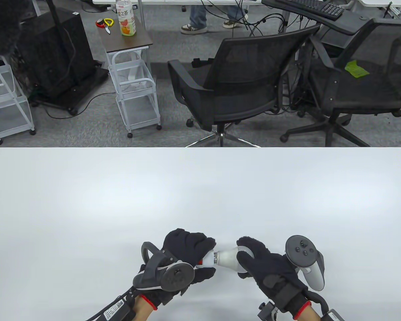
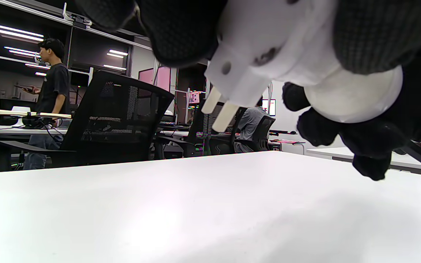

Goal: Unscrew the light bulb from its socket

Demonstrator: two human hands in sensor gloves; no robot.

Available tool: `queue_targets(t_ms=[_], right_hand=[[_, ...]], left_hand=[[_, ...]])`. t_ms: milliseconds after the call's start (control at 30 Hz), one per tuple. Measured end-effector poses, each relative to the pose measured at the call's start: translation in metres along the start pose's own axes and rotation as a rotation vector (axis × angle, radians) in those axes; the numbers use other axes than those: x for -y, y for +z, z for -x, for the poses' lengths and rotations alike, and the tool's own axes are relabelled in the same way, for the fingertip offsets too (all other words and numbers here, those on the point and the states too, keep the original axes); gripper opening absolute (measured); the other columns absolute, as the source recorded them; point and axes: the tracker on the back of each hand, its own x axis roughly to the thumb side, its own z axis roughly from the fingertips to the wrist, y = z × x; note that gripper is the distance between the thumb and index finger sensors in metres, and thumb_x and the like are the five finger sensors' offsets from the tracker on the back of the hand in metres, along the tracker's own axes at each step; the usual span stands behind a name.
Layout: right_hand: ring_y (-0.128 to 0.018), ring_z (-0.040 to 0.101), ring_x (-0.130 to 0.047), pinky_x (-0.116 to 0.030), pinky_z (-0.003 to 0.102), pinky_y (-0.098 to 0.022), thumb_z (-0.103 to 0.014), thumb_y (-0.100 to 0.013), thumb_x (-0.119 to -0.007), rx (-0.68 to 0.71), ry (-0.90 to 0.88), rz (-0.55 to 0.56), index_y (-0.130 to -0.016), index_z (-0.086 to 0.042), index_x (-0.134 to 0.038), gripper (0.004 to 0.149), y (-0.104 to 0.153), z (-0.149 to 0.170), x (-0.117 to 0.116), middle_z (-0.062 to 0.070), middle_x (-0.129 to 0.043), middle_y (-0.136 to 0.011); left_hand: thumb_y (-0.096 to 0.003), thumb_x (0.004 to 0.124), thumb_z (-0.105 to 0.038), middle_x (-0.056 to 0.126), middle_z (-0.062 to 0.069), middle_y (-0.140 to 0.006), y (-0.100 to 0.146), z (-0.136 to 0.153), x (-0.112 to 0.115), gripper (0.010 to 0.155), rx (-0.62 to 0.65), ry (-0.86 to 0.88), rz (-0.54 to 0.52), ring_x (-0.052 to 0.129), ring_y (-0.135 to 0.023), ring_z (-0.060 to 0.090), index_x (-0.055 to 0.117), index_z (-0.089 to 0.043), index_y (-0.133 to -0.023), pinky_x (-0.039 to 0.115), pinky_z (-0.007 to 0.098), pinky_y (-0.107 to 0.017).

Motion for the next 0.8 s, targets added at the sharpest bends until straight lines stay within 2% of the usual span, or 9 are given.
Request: queue_targets(t_ms=[167,267,367,600,800], right_hand=[[-0.067,0.029,-0.094,-0.078,0.057,-0.053,-0.061,-0.047,-0.071,-0.004,-0.008,-0.01,-0.101,-0.006,-0.043,0.083,0.0,0.001,-0.001,0.023,-0.07,-0.096],[-0.067,0.035,-0.096,-0.079,0.058,-0.051,-0.076,-0.043,-0.064,-0.031,-0.034,0.019,-0.103,-0.005,-0.04,0.096,0.001,0.006,0.002,0.029,-0.068,-0.098],[-0.062,0.036,-0.1,-0.082,0.058,-0.047,-0.08,-0.041,-0.059,-0.071,-0.048,0.041,-0.102,-0.004,-0.044,0.099,0.001,0.012,0.005,0.03,-0.075,-0.094],[-0.046,0.023,-0.105,-0.087,0.051,-0.04,-0.078,-0.042,-0.06,-0.089,-0.063,0.035,-0.097,-0.003,-0.057,0.093,0.0,0.013,0.004,0.018,-0.092,-0.077],[-0.046,0.02,-0.103,-0.087,0.05,-0.041,-0.07,-0.045,-0.065,-0.081,-0.039,0.033,-0.093,-0.005,-0.063,0.081,0.0,0.01,0.004,0.017,-0.091,-0.078]], left_hand=[[-0.0363,0.096,-0.054,0.083,0.012,-0.097,0.001,0.0,-0.001,0.076,0.005,-0.006,-0.005,0.095,-0.068,0.033,0.079,-0.014,-0.099,0.061,0.064,-0.071],[-0.0366,0.096,-0.053,0.083,0.012,-0.097,0.001,0.0,-0.001,0.076,0.009,0.003,-0.011,0.095,-0.069,0.033,0.079,-0.014,-0.099,0.061,0.064,-0.071],[-0.036,0.097,-0.053,0.083,0.012,-0.097,0.001,-0.001,-0.001,0.076,0.02,-0.009,-0.018,0.095,-0.069,0.033,0.079,-0.014,-0.099,0.061,0.064,-0.071],[-0.0359,0.097,-0.053,0.083,0.012,-0.098,0.001,-0.005,0.0,0.076,0.043,-0.021,-0.016,0.094,-0.07,0.033,0.08,-0.015,-0.099,0.061,0.064,-0.071],[-0.036,0.097,-0.054,0.083,0.011,-0.098,0.0,-0.005,0.001,0.076,0.038,-0.024,-0.009,0.094,-0.07,0.033,0.08,-0.015,-0.099,0.061,0.064,-0.071]])
